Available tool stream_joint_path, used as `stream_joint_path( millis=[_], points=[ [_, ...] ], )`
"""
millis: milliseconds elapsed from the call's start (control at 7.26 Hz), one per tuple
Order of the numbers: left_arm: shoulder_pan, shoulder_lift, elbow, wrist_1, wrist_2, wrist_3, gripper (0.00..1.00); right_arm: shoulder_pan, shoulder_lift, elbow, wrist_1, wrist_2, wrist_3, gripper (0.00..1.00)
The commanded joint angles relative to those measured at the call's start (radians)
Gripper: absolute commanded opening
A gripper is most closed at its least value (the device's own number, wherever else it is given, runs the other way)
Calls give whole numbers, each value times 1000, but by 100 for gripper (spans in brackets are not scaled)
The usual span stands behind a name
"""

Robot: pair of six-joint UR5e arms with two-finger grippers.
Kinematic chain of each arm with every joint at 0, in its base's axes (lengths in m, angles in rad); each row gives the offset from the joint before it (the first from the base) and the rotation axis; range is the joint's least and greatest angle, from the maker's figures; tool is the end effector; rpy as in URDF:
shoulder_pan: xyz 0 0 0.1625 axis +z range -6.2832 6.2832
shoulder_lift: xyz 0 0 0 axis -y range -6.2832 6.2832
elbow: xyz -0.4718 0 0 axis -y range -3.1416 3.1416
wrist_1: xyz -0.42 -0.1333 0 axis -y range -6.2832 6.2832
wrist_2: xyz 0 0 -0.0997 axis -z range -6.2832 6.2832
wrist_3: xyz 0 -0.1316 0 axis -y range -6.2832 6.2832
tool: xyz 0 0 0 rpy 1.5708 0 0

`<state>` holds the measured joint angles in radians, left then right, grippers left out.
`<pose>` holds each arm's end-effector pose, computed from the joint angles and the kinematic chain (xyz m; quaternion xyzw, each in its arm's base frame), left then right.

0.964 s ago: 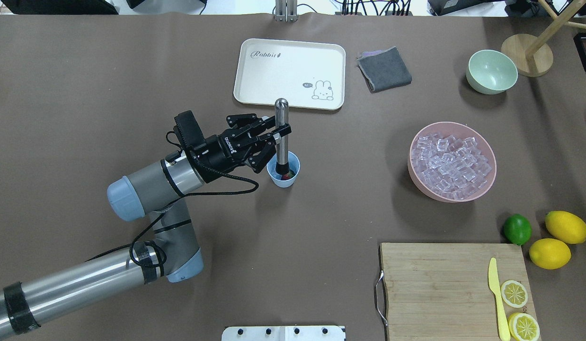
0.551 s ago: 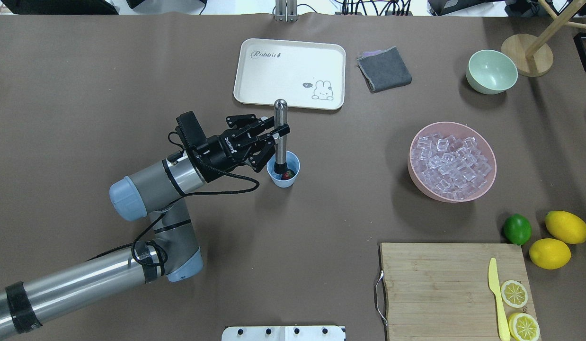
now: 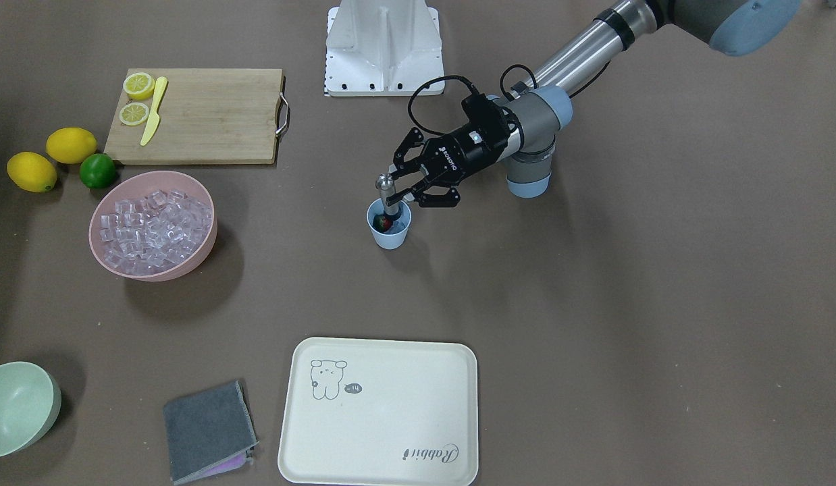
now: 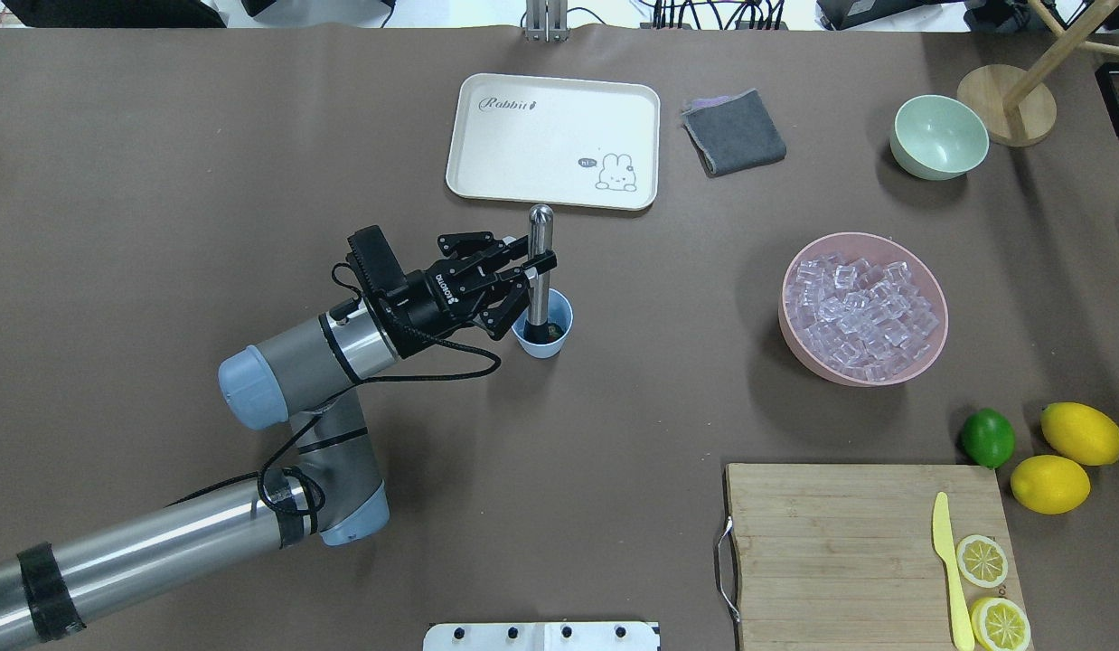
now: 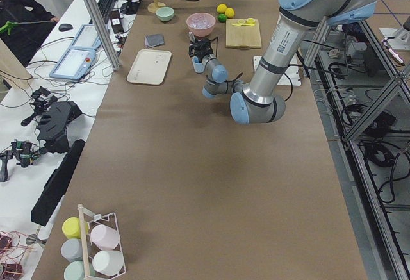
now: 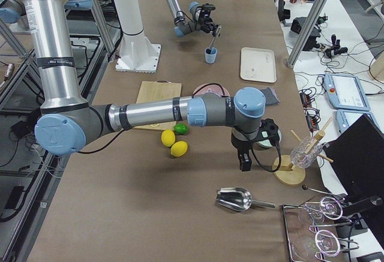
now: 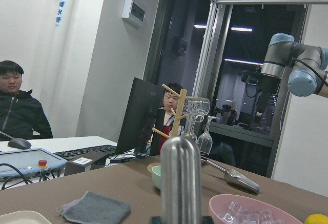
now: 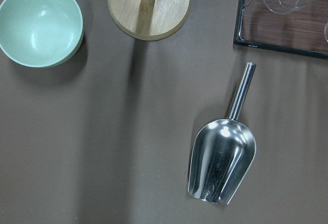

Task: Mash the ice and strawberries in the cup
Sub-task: 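Lower the pestle into the cup and press it up and down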

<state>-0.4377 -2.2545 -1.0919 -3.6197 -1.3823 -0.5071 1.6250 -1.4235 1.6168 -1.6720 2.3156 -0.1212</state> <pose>0.6093 -0.4595 0.2839 0.6428 0.6298 0.0508 0.4330 0.0760 -0.5863 0.6357 0.0745 -0.3583 -0.0479 0.9294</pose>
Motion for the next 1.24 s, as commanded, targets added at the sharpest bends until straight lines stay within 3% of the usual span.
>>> stream_joint_path(
  millis=[0, 413, 1101],
  points=[
    [1, -8, 7, 0, 0, 1, 0, 1, 0, 2, 2, 1, 0, 100],
    [-51, -31, -40, 38, -11, -39, 0, 1, -2, 0, 2, -1, -2, 100],
    [-9, 7, -40, 56, -4, -27, 0, -1, -9, 8, 2, -1, -3, 100]
  ],
)
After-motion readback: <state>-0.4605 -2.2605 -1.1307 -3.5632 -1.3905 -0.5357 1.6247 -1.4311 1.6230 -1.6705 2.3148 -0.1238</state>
